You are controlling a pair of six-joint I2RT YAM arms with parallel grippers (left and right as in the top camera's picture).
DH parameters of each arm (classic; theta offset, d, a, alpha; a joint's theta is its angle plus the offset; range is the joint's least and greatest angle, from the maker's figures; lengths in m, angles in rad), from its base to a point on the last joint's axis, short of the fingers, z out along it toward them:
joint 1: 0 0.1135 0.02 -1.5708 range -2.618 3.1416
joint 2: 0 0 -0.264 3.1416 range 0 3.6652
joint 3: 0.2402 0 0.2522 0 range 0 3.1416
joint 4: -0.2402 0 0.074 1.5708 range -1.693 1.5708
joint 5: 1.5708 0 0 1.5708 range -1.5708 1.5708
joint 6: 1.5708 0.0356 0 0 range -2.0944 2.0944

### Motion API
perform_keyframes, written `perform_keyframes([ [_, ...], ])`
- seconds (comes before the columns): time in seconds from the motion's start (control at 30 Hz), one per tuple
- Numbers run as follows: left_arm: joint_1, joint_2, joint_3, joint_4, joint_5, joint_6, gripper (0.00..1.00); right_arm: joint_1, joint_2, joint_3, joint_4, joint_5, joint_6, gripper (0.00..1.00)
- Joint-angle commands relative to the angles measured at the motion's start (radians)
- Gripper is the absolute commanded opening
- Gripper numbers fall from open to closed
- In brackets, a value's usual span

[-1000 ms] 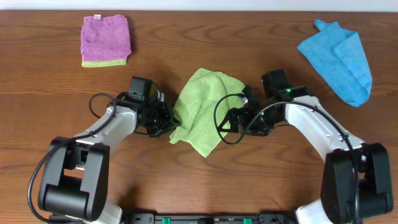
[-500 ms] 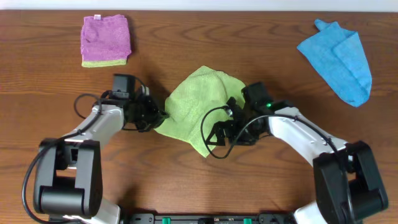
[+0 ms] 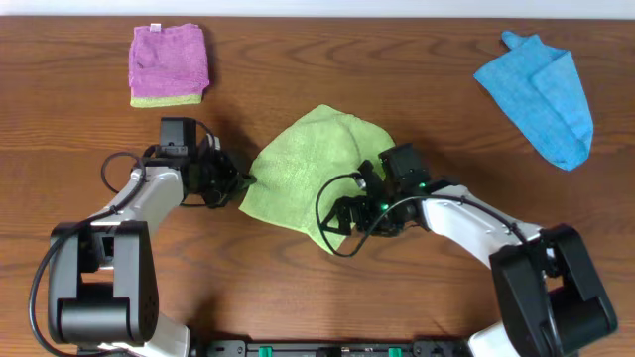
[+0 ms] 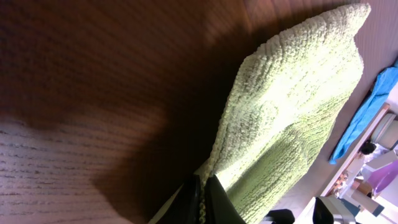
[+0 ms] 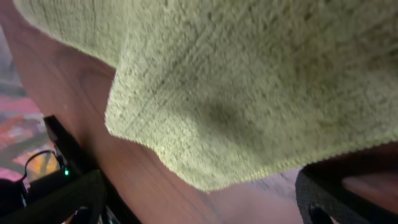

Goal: Fold the cloth
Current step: 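Grasp the cloth edges with both grippers and pull it flat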

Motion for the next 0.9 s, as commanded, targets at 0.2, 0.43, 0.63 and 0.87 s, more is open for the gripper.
perform_keyframes([
  [0.2,0.019,0.013,0.011,0.003,0.006,0.010,0.06,0.079,0.007,-0.014,0.034,0.112,0.078,0.98],
  [0.43,0.053,0.013,0.011,0.002,0.017,0.023,0.06,0.121,0.007,-0.014,0.034,0.193,0.101,0.81],
  [0.63,0.061,0.013,0.011,0.002,0.026,0.030,0.06,0.145,0.007,-0.014,0.040,0.272,0.119,0.49],
  [0.87,0.061,0.013,0.011,0.002,0.026,0.030,0.06,0.148,0.007,-0.014,0.045,0.321,0.119,0.30],
])
